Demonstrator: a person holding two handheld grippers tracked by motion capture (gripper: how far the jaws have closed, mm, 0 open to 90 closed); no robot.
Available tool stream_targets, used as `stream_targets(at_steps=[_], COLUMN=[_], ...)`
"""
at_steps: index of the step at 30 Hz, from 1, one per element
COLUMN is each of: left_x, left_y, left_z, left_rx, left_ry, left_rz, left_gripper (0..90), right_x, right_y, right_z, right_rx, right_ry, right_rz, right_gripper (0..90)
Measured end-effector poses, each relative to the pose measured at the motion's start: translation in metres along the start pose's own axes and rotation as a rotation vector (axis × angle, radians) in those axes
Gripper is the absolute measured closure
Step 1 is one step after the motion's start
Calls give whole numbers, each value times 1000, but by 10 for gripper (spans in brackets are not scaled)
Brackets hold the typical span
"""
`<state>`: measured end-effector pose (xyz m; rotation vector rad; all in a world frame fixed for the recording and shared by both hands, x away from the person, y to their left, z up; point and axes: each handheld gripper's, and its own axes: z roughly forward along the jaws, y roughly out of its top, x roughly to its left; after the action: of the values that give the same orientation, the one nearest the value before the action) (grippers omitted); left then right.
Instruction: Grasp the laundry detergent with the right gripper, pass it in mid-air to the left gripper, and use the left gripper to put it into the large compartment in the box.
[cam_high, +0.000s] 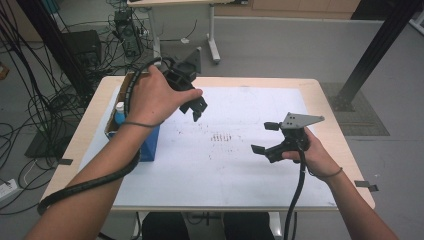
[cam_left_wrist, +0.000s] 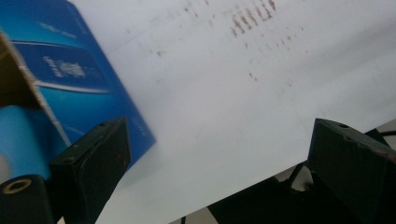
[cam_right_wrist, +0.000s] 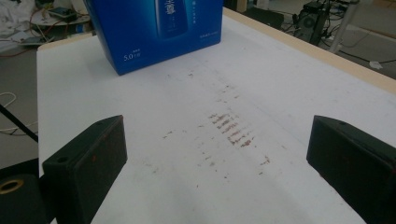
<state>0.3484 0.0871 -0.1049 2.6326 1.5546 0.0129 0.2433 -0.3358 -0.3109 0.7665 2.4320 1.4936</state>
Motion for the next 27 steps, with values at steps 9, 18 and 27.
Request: stream_targets(at_steps=[9,18,27], left_x=[-31,-43,-46], left_y=[-5,-7,-4], left_z=[38,76,111], left_rx=[3,34,67], left_ry=[-15,-51,-80], left_rz=[84,118,114], left_gripper=[54,57,58], right_x=[-4,-9,-9], right_y=[-1,-4,-7], right_z=[-10,-17,-18], right_rx=[2,-5,3], right_ry=[-39,-61,-72], right_rz=[35,46,57], right_gripper=[49,49,49])
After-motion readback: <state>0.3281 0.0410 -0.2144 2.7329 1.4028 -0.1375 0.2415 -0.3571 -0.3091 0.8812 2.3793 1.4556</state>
